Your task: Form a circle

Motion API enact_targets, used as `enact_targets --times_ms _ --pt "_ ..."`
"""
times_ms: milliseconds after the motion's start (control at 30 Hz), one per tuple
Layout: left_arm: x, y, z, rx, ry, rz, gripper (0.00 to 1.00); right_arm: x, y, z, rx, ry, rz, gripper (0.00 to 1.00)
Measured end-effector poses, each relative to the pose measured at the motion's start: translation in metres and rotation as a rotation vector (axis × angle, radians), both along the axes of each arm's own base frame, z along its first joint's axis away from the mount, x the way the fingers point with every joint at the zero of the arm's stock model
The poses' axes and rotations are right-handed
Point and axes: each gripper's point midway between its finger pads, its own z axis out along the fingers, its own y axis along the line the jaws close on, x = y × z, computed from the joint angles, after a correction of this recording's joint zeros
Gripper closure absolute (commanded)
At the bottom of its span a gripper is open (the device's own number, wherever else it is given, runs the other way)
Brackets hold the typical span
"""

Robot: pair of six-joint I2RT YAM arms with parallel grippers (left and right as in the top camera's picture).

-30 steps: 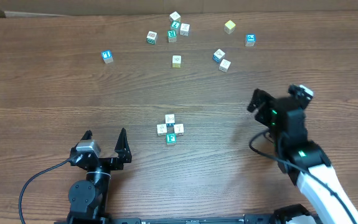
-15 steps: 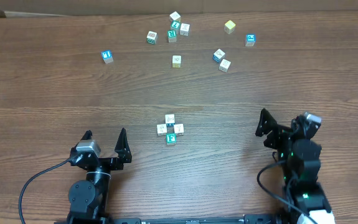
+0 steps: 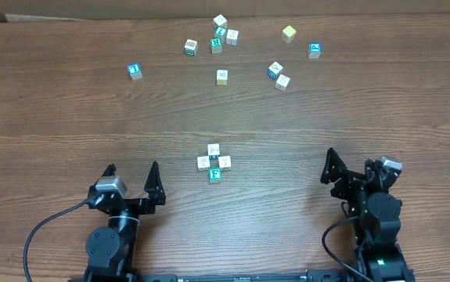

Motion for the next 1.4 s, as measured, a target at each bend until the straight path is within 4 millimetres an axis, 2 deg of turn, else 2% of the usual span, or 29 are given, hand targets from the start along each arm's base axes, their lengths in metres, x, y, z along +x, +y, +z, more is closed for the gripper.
enact_targets --times_ms 333,467,1033,1400 --pt "0.0 0.0 0.0 0.0 0.0 0.0 0.0 -0.009 0.001 0.002 -0.035 -0.019 0.019 0.0" --pt "0.0 0.0 0.0 0.0 0.0 0.0 0.0 -0.013 0.003 -0.006 -0.044 -0.027 0.038 0.0" --pt "0.0 0.0 0.0 0.0 0.0 0.0 0.0 -0.019 0.012 0.053 -0.129 -0.28 0.107 0.0" --pt "0.0 0.0 0.0 0.0 0.0 0.0 0.0 -0.02 0.014 0.054 -0.156 -0.289 0.122 0.0"
